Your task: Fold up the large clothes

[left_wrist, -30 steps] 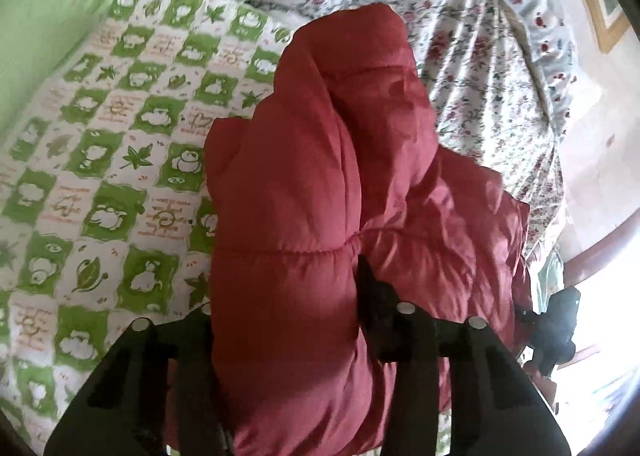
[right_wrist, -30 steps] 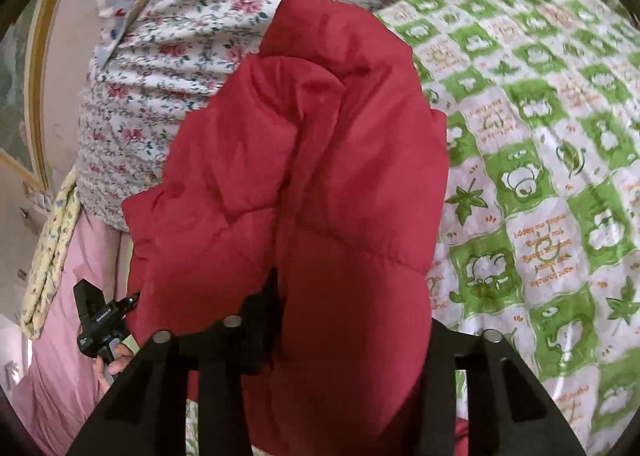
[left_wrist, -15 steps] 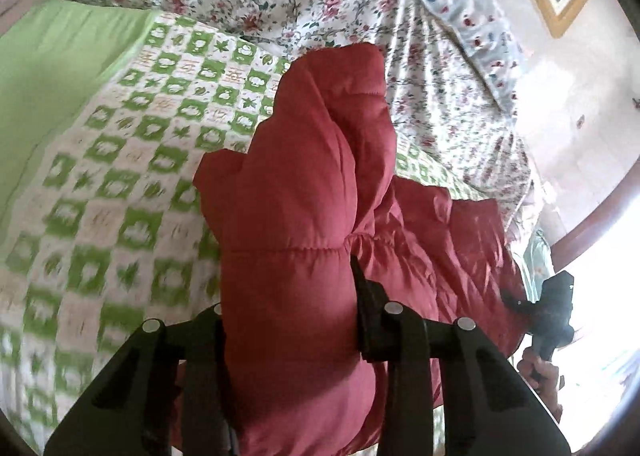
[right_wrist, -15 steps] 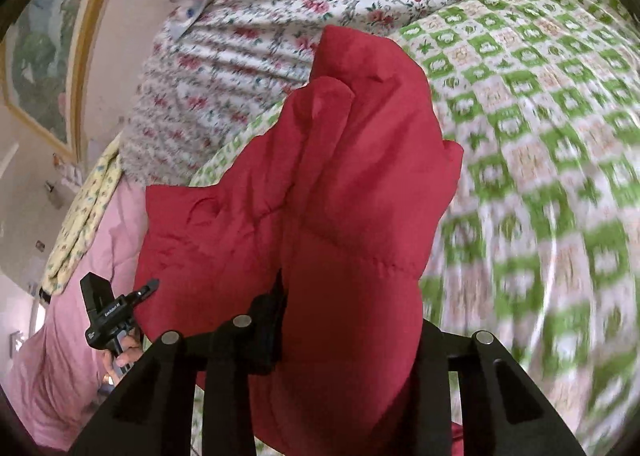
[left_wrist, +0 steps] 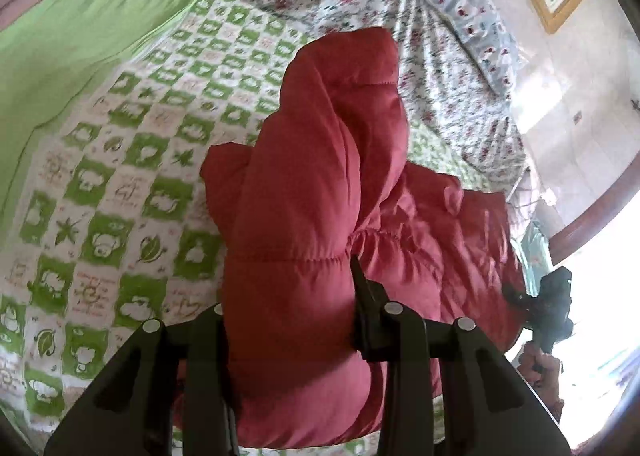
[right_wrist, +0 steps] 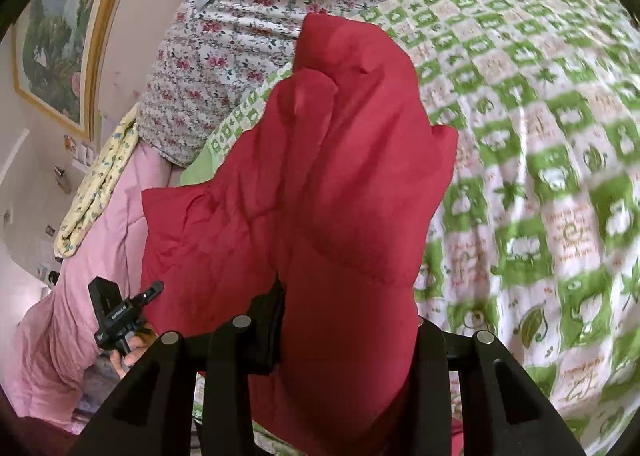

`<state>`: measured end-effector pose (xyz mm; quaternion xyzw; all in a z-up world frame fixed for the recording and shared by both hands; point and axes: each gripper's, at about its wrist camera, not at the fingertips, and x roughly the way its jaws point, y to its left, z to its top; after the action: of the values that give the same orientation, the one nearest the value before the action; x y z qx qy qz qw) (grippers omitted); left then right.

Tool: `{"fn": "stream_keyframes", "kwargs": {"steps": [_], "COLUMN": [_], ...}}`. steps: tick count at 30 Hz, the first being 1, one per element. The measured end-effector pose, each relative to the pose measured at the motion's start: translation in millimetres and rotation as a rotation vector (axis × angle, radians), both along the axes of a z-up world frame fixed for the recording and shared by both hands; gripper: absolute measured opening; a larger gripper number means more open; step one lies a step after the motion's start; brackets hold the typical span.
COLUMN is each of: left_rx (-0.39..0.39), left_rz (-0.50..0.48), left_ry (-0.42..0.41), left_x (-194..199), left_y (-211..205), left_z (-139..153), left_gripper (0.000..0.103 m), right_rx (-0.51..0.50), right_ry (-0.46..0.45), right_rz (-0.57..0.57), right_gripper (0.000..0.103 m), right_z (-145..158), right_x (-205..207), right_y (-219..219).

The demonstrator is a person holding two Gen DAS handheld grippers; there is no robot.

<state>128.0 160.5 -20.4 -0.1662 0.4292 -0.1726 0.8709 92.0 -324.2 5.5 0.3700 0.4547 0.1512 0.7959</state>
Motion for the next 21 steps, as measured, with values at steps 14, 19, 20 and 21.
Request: {"fn": "stream_keyframes", "kwargs": {"steps": [14,19,20,21], "left_rx": [0.186,0.27,0.288,0.299], "left_rz": [0.084,0.138,0.167,0.192], "left_ry": [-0.046,-0.045,-0.039,-0.031], "left_x": [22,14,12,10], "left_y": [-14,-14,-11,-8], "left_z": [-25,-21,-19,-18], "left_gripper": [0.053,0.075,0.088,0.091], "right_rx": [-0.057,-0.069,-0.076,-0.085], "right_ry": [0.029,0.041,0.043,0.041], "right_rz": [-0.076,-0.106,-0.11,-0.112], "right_gripper": [0.061,0.075,0.076,0.077], "right_z": [-26,-25,-24,-23], "right_x": [16,15,14,14], "right_y": [-5,-6,-7,-6]}}
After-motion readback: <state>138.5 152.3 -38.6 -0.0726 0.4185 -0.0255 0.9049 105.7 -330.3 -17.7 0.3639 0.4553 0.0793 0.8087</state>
